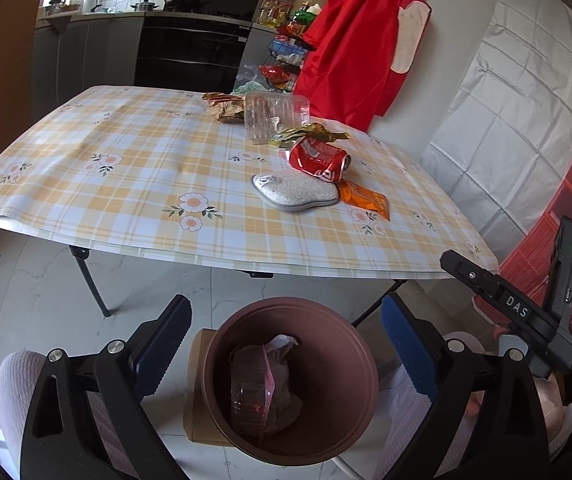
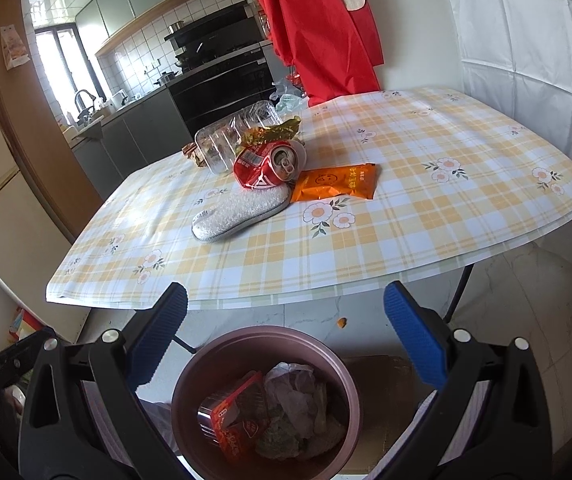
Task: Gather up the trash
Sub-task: 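Reach to the crushed red can and grasp it with the right gripper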
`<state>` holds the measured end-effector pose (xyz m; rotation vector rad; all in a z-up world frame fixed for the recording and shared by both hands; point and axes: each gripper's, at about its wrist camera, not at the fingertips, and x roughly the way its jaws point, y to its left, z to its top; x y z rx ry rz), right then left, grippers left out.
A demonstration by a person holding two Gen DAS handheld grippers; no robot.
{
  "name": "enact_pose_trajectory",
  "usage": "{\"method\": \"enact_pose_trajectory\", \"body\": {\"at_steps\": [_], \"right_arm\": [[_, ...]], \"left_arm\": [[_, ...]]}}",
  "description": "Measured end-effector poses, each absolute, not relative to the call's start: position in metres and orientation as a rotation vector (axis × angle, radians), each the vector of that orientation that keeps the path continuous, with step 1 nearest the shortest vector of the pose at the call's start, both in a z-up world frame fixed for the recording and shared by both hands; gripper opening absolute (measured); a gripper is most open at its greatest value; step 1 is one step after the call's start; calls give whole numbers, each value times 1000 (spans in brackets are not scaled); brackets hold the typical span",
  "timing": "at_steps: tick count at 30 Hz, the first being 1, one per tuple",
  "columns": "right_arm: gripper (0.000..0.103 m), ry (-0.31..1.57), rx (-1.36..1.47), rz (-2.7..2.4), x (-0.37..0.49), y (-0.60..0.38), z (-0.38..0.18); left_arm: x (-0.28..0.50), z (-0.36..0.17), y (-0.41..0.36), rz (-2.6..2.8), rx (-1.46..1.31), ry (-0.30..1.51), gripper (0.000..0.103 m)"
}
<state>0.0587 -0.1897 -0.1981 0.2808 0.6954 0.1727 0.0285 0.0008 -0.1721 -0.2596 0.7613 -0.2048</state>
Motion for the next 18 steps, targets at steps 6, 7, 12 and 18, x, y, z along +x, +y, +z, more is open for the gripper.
{"method": "enact_pose_trajectory", "body": {"at_steps": [6, 7, 12, 18], "right_arm": [[97, 708, 267, 162, 70, -194, -202], [97, 709, 267, 159, 73, -196, -201], [97, 710, 271, 142, 94, -206, -199], [97, 704, 239, 152, 148, -216, -186]], "left_arm": [[57, -171, 0, -177, -195, 746, 93], [63, -171, -2, -182, -179, 742, 93], [107, -168, -11, -222, -90, 718, 93], [158, -174, -18, -243, -42, 732, 93]]}}
